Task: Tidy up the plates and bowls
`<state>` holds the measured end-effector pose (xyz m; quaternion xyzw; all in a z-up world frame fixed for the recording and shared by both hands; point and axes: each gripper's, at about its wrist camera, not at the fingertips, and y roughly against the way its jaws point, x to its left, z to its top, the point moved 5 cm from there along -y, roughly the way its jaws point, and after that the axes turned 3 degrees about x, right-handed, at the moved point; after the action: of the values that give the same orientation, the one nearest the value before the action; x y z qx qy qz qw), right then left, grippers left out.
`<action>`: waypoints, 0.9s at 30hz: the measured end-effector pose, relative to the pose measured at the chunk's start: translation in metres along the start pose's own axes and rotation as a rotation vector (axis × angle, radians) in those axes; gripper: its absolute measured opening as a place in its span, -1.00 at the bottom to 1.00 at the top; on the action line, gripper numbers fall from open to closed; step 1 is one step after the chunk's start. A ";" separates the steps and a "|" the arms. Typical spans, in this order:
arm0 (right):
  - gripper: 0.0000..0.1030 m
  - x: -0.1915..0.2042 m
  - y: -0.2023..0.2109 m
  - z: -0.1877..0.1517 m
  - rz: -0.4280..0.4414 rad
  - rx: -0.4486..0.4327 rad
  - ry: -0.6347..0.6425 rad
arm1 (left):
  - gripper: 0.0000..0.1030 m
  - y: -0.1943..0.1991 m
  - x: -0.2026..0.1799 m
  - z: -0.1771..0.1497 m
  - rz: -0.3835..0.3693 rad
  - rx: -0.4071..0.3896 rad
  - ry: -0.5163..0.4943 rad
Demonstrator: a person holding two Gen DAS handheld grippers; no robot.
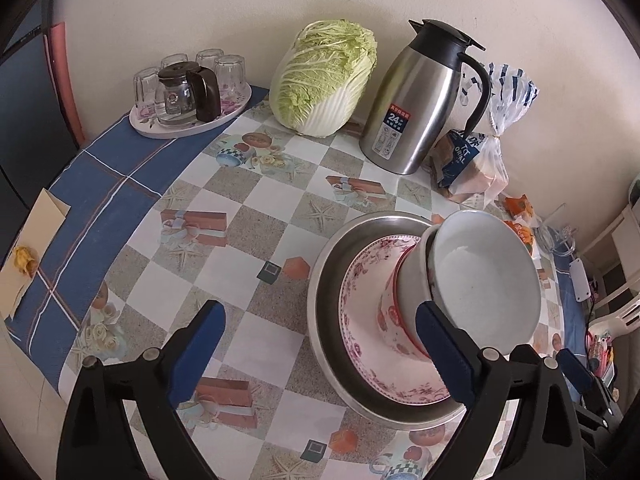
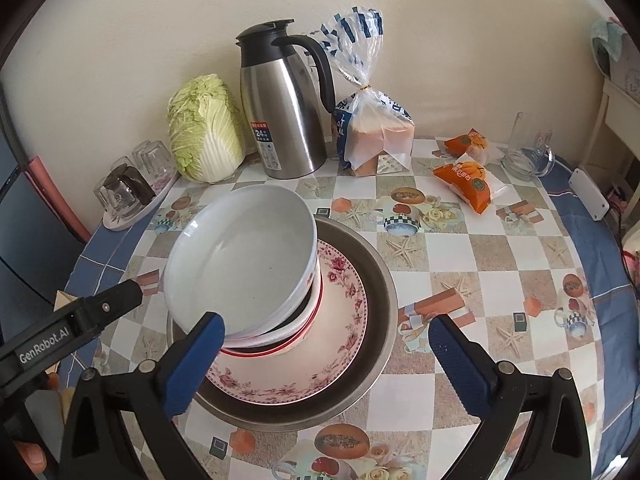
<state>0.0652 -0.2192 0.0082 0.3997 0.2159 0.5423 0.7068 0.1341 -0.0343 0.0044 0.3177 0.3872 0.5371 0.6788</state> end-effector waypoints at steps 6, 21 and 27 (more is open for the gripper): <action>1.00 0.003 0.000 -0.014 -0.014 0.016 0.027 | 0.87 -0.001 0.005 -0.014 -0.012 0.017 0.004; 1.00 -0.004 -0.013 -0.041 -0.054 0.087 0.044 | 0.87 -0.013 0.015 -0.045 0.175 0.058 -0.129; 1.00 -0.010 -0.017 -0.047 -0.070 0.109 0.034 | 0.87 -0.018 0.022 -0.048 0.162 0.080 -0.096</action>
<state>0.0376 -0.2145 -0.0343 0.4206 0.2707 0.5115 0.6987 0.1034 -0.0162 -0.0389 0.4003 0.3485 0.5585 0.6374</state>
